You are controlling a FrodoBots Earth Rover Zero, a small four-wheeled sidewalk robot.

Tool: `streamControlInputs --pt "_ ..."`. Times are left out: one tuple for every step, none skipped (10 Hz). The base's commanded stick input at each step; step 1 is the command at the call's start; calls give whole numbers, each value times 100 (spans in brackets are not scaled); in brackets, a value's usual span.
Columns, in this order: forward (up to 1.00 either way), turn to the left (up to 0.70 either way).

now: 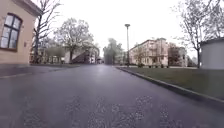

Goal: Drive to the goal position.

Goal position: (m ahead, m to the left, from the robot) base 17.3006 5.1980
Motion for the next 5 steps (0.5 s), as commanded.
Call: streamControlInputs --pt "85 0" --pt "85 0" --pt "85 0" --pt "85 0" --pt "85 0"
